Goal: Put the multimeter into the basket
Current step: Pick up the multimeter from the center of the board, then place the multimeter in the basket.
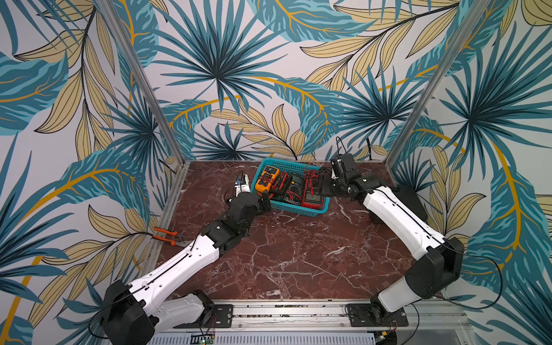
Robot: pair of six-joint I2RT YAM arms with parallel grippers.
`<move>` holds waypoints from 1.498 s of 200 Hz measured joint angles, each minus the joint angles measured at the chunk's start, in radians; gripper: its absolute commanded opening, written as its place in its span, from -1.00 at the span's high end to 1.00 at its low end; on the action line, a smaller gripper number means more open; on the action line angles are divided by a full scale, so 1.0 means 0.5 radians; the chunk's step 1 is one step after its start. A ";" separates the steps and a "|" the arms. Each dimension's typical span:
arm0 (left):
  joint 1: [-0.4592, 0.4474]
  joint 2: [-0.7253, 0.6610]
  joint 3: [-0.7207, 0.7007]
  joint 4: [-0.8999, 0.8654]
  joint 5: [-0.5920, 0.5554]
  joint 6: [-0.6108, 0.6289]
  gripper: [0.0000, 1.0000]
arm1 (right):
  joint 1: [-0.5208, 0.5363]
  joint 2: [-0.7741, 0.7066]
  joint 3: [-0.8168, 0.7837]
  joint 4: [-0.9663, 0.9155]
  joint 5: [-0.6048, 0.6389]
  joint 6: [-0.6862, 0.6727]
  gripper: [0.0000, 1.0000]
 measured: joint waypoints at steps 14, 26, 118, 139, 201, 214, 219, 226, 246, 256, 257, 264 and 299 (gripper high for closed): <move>0.002 -0.031 -0.031 -0.005 -0.023 -0.003 -1.00 | 0.018 0.075 0.039 -0.001 0.001 0.000 0.37; 0.005 -0.050 -0.048 -0.008 -0.035 -0.008 -1.00 | 0.030 0.130 0.063 0.001 0.000 0.000 0.37; 0.012 -0.082 -0.082 -0.026 -0.083 -0.016 -1.00 | 0.056 0.439 0.242 0.010 -0.016 0.009 0.38; 0.012 -0.085 -0.101 -0.028 -0.082 -0.016 -1.00 | 0.061 0.507 0.268 0.016 -0.027 0.016 0.37; 0.013 -0.083 -0.106 -0.023 -0.083 -0.018 -1.00 | 0.080 0.663 0.378 0.039 -0.117 0.058 0.37; 0.014 -0.081 -0.106 -0.023 -0.082 -0.017 -1.00 | 0.092 0.700 0.401 0.047 -0.140 0.063 0.37; 0.014 -0.079 -0.106 -0.023 -0.082 -0.017 -1.00 | 0.096 0.717 0.410 0.052 -0.146 0.067 0.37; 0.014 -0.078 -0.106 -0.023 -0.082 -0.017 -1.00 | 0.103 0.743 0.423 0.053 -0.157 0.069 0.36; 0.014 -0.069 -0.106 -0.023 -0.082 -0.017 -1.00 | 0.117 0.813 0.456 0.061 -0.184 0.075 0.35; 0.014 -0.062 -0.106 -0.023 -0.082 -0.017 -1.00 | 0.122 0.838 0.466 0.062 -0.193 0.076 0.32; 0.014 -0.061 -0.106 -0.023 -0.082 -0.018 -1.00 | 0.122 0.842 0.466 0.063 -0.195 0.076 0.32; 0.014 -0.058 -0.106 -0.023 -0.081 -0.017 -1.00 | 0.124 0.848 0.466 0.063 -0.198 0.077 0.31; 0.015 -0.053 -0.106 -0.021 -0.066 -0.017 -1.00 | 0.127 0.850 0.487 0.062 -0.237 0.090 0.12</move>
